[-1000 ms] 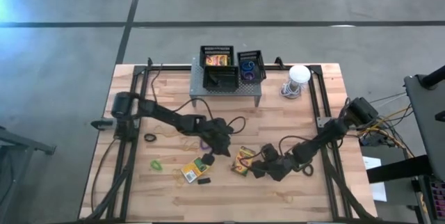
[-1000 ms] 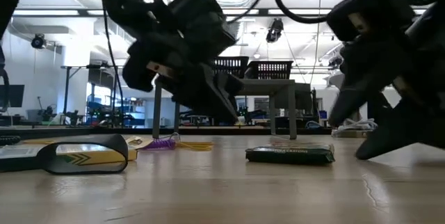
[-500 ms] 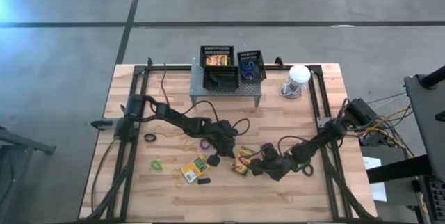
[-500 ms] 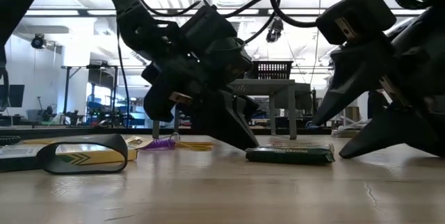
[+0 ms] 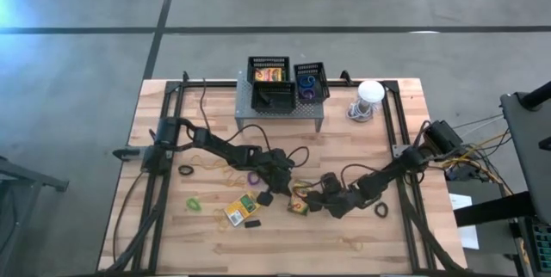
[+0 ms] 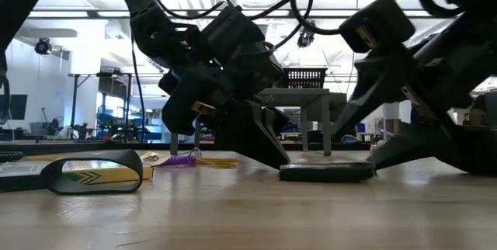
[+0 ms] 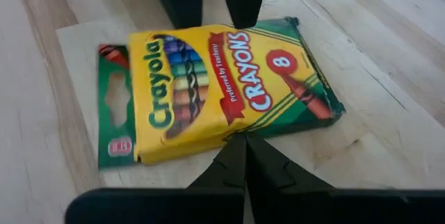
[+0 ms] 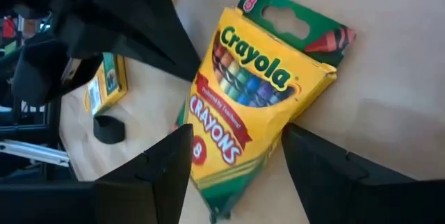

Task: Pick & Place Office Desk Supplies
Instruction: Put the crayon box in the top left black bin

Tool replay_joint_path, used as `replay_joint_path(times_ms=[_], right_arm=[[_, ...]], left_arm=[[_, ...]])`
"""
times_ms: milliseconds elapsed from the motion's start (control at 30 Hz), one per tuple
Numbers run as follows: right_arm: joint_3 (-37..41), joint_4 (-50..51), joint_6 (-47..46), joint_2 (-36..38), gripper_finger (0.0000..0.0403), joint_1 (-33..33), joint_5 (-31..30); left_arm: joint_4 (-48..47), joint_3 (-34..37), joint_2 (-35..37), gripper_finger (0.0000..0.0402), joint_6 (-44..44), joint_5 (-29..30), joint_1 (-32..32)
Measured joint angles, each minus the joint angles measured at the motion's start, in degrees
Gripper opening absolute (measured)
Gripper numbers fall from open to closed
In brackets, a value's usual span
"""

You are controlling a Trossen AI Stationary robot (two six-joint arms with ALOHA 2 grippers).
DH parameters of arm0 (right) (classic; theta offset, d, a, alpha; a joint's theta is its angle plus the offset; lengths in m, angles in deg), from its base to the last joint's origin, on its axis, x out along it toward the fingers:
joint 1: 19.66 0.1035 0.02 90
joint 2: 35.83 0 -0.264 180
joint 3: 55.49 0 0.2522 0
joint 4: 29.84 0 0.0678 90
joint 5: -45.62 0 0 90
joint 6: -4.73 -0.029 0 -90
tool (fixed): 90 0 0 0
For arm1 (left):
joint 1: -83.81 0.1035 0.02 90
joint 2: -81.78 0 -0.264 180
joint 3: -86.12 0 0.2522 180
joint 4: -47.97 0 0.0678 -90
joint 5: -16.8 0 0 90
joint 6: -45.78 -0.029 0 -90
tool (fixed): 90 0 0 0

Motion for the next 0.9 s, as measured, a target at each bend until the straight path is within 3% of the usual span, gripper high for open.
replay_joint_path(times_ms=[233,467,900], right_arm=[[-0.97,-0.3,5.79,-0.12,0.0215,-0.74,-4.29],[-0.9,-0.32,7.99,1.34,0.0215,-0.75,-4.74],[-1.54,6.31,10.74,3.68,0.0213,-0.56,5.08]], left_arm=[[0.43,0.02,0.0,0.0005,2.43,-0.35,-0.12],[0.6,0.02,0.0,0.0005,3.64,-0.1,-0.13],[4.28,0.04,0.0,0.0005,7.1,1.03,-0.11]])
